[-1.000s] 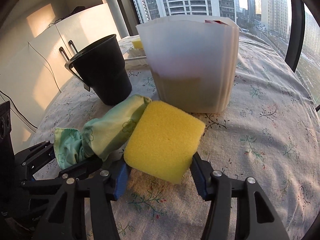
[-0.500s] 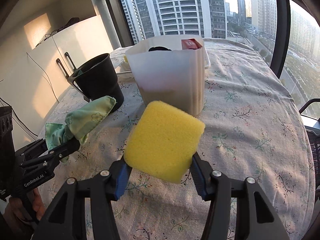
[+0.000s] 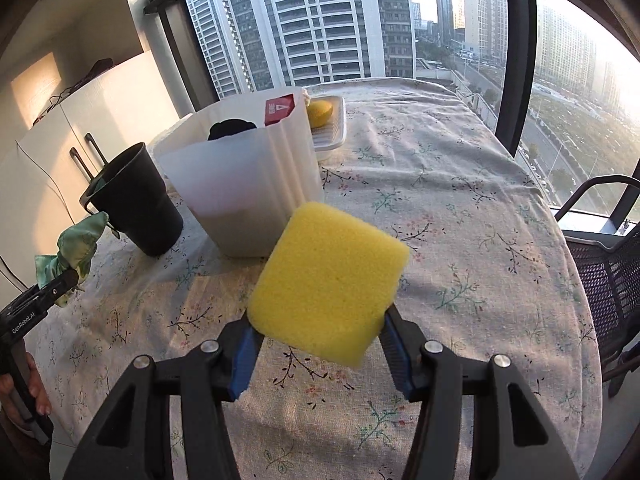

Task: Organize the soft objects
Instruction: 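Grasp the green cloth with the left gripper while the right grasps the yellow sponge, then carry the green cloth and yellow sponge over the white tray and lower them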

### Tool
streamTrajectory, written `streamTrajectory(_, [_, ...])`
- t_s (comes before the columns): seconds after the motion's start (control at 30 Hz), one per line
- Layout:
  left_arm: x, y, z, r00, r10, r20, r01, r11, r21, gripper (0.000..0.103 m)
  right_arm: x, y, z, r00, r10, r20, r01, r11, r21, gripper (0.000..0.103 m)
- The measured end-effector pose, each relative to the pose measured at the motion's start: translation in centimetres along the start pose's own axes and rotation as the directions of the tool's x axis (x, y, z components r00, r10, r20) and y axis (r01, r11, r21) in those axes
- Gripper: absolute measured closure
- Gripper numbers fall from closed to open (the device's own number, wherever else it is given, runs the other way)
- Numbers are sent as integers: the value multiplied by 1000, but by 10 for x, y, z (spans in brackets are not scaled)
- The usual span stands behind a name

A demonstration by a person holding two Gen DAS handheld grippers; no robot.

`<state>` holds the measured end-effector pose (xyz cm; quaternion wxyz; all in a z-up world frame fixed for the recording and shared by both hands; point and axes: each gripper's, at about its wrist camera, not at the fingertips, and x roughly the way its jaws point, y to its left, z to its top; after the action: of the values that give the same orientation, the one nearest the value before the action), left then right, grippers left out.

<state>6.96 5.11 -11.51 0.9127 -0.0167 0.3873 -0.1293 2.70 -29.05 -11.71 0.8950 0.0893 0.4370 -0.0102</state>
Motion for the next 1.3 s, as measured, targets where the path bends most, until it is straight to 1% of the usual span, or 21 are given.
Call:
streamTrajectory(0.17, [7,16,11,999,37,5,-37,999,-13,59,7,-12,13,1000,-26,-2,26,1000,12,46])
streamTrajectory(0.3, [18,27,25,997,75,12,-75,997,-5,59,17,-20,25,999,-49,-10,49,999,9,46])
streamTrajectory(0.43, [31,43,39,996,92,5,-92,995,-24,59,30,-29,40,998,-67,-18,67,998,3,46])
streamTrajectory(0.57, [47,64,55,992,126,5,-125,991,-54,59,45,-38,58,996,-82,-23,82,997,-2,46])
streamTrajectory(0.7, [67,77,75,985,171,8,-170,984,-51,59,65,-48,79,995,-92,-36,92,996,8,46])
streamTrajectory(0.87, [96,85,103,983,186,13,-185,982,-39,59,90,-57,111,992,-119,-45,119,993,-2,46])
streamTrajectory(1.0, [121,81,130,987,160,13,-160,987,-7,59,109,-60,138,992,-115,-47,115,993,-2,46])
streamTrajectory(1.07, [137,75,144,992,127,0,-127,992,26,59,119,-60,153,992,-115,-48,114,993,-6,46])
streamTrajectory(1.17, [157,63,161,997,74,-6,-73,995,68,59,133,-57,176,995,-79,-54,78,997,-4,46])
streamTrajectory(1.3, [178,38,180,999,-7,-35,11,991,132,59,147,-43,199,996,-53,-67,51,998,-36,46])
